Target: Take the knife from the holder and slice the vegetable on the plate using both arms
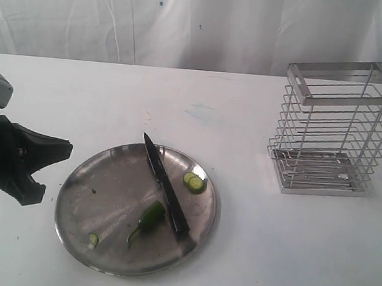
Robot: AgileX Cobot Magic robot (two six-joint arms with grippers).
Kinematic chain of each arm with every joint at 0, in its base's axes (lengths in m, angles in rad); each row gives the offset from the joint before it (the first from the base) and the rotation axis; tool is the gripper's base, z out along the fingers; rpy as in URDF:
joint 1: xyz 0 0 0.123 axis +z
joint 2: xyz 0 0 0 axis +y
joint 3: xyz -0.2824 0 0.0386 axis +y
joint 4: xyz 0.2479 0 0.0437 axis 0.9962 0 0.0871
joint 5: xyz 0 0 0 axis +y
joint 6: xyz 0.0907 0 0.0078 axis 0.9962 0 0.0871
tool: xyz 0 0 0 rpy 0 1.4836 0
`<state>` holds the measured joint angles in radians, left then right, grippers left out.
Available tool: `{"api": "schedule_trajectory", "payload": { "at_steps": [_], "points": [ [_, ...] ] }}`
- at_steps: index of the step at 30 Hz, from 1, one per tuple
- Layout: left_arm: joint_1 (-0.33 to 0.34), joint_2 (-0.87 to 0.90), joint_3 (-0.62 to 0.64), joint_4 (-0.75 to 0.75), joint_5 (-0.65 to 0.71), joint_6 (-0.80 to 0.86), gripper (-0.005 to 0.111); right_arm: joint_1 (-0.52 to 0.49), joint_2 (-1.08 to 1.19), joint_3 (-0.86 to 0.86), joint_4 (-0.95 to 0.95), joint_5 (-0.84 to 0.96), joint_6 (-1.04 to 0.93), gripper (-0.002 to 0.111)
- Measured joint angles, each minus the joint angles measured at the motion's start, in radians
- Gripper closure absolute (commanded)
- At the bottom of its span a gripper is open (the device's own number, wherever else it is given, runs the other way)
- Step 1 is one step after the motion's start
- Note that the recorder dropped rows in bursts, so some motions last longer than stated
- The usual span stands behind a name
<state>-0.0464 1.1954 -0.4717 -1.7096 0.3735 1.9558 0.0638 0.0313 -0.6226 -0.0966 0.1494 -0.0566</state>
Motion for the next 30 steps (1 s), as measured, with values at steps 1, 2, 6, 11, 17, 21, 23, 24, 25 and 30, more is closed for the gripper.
{"api": "schedule_trajectory", "payload": {
  "at_steps": [1,2,6,11,17,21,23,24,25,30],
  "points": [
    [0.000,0.000,0.000,0.000,0.000,0.000,0.107,0.000,0.002,0.022,0.010,-0.016,-0.037,0.108],
    [0.000,0.000,0.000,0.000,0.000,0.000,0.107,0.000,0.002,0.055,0.009,-0.032,-0.064,0.108],
    [0.000,0.000,0.000,0.000,0.000,0.000,0.107,-0.032,0.004,0.217,-0.001,-0.049,-0.048,0.108],
    [0.000,0.000,0.000,0.000,0.000,0.000,0.107,-0.132,0.004,0.449,-0.001,-0.047,0.112,0.108],
    [0.000,0.000,0.000,0.000,0.000,0.000,0.107,-0.218,-0.025,0.611,0.003,0.041,0.180,0.108],
    [0.000,0.000,0.000,0.000,0.000,0.000,0.107,-0.224,-0.025,0.620,-0.020,0.168,0.187,0.108],
    [0.000,0.000,0.000,0.000,0.000,0.000,0.107,-0.224,-0.025,0.620,-0.020,0.183,0.191,0.108],
    [0.000,0.000,0.000,0.000,0.000,0.000,0.107,-0.224,-0.025,0.620,-0.020,0.185,0.194,0.108],
    [0.000,0.000,0.000,0.000,0.000,0.000,0.107,-0.224,-0.025,0.620,-0.020,0.185,0.195,0.108],
    [0.000,0.000,0.000,0.000,0.000,0.000,0.107,-0.224,-0.025,0.620,-0.020,0.185,0.195,0.108]
  ]
}}
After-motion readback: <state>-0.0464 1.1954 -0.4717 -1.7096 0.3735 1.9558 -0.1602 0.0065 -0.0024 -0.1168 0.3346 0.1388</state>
